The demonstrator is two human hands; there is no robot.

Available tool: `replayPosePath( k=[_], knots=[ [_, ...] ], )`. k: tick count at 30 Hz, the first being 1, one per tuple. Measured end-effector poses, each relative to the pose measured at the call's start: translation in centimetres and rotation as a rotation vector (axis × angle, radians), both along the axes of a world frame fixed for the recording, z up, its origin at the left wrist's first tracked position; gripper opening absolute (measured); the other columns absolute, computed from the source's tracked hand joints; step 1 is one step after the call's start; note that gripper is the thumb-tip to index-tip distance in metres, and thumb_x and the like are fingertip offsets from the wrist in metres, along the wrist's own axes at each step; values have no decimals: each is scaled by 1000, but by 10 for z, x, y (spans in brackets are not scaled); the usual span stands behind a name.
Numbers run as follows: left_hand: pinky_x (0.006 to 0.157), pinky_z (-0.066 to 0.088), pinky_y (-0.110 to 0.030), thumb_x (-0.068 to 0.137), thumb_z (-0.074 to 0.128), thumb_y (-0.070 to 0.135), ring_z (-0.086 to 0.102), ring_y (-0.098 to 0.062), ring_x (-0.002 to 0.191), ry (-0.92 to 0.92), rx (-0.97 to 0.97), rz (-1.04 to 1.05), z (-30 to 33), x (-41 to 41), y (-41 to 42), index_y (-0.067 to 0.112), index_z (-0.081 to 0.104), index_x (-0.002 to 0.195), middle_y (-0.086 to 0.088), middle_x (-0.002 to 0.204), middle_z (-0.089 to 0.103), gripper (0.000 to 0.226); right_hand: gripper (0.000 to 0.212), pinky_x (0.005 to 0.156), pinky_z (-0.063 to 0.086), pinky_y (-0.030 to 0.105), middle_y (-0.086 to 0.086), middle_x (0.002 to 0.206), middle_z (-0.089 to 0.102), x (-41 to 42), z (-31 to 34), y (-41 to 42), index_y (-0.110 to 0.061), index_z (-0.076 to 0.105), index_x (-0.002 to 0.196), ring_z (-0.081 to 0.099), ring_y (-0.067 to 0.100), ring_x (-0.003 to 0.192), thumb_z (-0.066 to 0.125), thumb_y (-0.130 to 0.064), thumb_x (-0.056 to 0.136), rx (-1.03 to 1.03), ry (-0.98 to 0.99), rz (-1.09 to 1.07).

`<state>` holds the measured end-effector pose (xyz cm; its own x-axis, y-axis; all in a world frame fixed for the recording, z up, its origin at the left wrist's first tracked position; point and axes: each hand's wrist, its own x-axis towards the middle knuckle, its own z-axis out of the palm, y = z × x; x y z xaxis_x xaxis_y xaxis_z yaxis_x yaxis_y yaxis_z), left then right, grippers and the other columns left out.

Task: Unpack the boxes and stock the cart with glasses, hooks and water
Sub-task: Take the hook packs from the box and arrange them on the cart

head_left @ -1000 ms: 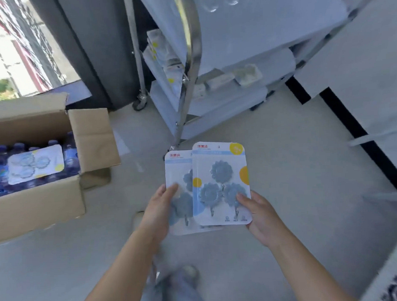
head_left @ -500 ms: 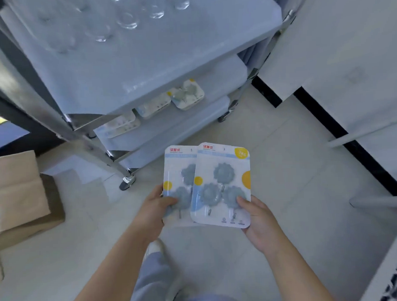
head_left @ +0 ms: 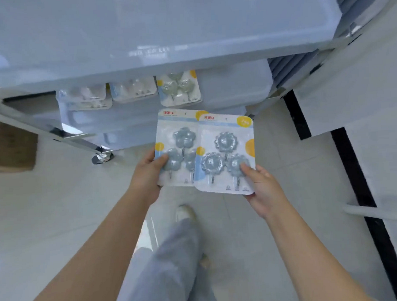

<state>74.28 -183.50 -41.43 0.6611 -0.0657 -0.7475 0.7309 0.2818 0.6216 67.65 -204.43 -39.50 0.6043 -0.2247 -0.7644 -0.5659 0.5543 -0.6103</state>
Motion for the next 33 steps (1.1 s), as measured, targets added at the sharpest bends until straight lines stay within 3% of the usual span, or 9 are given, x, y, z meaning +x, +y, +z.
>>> replayPosePath(
  k=[10,16,22,25,28,30,33],
  knots=[
    [60,54,-19,95,48,6,68,-5,71,-36,-50,149,-92,45,-78,25,64,101,11,80,72,25,15,65,57,25,-5,82,73,102,-98,-69,-16,62,96,70,10,75,49,-10,96,-17,-90,118],
    [56,51,-16,94,49,4,67,-1,68,-154,97,274,-96,62,-71,24,63,100,15,75,71,26,17,74,56,30,-1,96,69,156,-123,-105,-17,59,105,66,14,86,47,-9,97,-26,-118,71],
    [61,54,-18,94,49,5,68,-4,72,-154,95,385,-96,55,-79,22,65,97,13,78,72,24,16,69,56,27,-7,82,72,169,-130,-120,-18,62,100,68,9,75,49,-9,96,-78,-134,241],
    [58,52,-16,92,52,4,67,-3,69,-167,105,394,-104,63,-98,23,66,95,14,75,72,24,15,73,54,31,-9,79,72,185,-139,-120,-21,62,95,67,9,73,50,-11,95,-98,-169,303],
    [54,50,-15,92,53,4,66,0,66,-201,147,392,-112,78,-113,22,66,99,15,75,70,23,14,65,56,27,-9,71,71,207,-149,-115,-20,62,87,67,7,66,53,-11,94,-76,-188,315],
    [54,49,-14,92,54,5,65,2,67,-219,169,383,-116,86,-117,21,64,110,12,83,69,25,12,60,56,24,-7,71,69,221,-151,-110,-19,61,85,65,7,63,56,-13,93,-143,-190,379],
    [55,50,-13,92,54,5,65,1,67,-231,181,372,-122,88,-119,21,63,112,11,85,69,27,14,64,50,27,-1,76,61,240,-157,-106,-18,57,78,58,13,67,61,-16,91,-365,-161,440]
  ],
)
